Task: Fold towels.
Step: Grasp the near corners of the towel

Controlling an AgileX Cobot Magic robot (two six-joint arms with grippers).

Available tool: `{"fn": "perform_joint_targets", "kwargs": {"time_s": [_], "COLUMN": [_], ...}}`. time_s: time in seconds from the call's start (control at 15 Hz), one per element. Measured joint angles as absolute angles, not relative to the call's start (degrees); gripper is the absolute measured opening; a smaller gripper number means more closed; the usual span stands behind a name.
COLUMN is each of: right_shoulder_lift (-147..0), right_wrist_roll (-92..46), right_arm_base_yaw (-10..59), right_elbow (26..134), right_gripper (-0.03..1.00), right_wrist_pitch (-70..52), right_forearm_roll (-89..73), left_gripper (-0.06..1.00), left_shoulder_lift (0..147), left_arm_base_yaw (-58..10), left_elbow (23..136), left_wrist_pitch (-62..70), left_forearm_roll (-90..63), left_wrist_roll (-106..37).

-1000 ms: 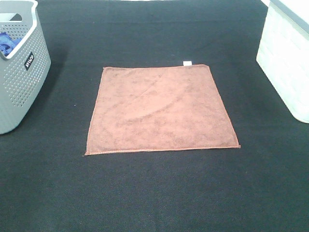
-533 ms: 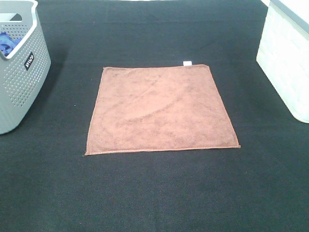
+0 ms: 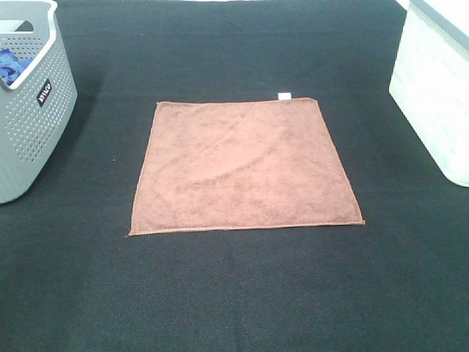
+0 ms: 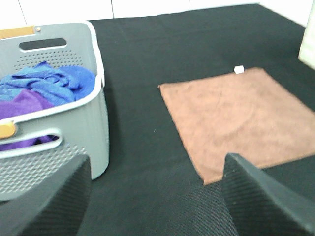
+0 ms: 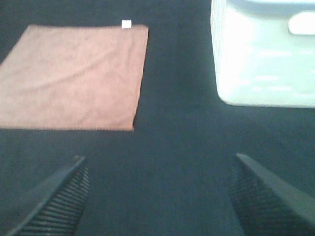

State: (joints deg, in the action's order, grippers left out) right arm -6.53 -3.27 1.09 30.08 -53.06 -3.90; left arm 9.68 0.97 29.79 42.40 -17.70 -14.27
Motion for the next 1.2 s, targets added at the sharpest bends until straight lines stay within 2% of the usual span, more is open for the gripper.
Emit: {"fn": "perform_joint_targets", "kwargs": {"time_s": [0.2,0.47,0.67,0.93,1.2], "right_shoulder_lift": [-19.1,-39.9,-49.8,-68.8,-85.4], "right_wrist_roll": [-3.3,-4.9,-8.8,-22.7,-24.5], "right_arm_base_yaw": [1.1,1.1,1.1,1.1,1.1], "right_elbow": [30.1,30.1,32.0,40.3,47.3], "right_gripper": [0.74,0.74,0.74,0.71,0.71], "right_wrist_pitch": [-39.5,-28.0,-28.7,-35.9,-40.6], "right_forearm_roll": [-9.9,-16.6,-20.8,-34.8,-36.4], "left_gripper": [0.71,0.71,0.71,0.71,0.71], "left_shoulder_lift": [23.8,45.7,55.9,75.2,88.6], "left_arm_base_yaw": [1.0,1.0,1.0,1.0,0.6], "left_elbow": [29.8,29.8,29.8,30.2,33.4], "left_wrist_pitch": [33.1,32.2,32.0,32.5,32.4], "left_forearm_roll": [-26.1,-41.1,-50.1,-67.4,-76.8], "left_wrist_roll": [-14.3,-21.3,-27.1,-45.6,-56.6]}}
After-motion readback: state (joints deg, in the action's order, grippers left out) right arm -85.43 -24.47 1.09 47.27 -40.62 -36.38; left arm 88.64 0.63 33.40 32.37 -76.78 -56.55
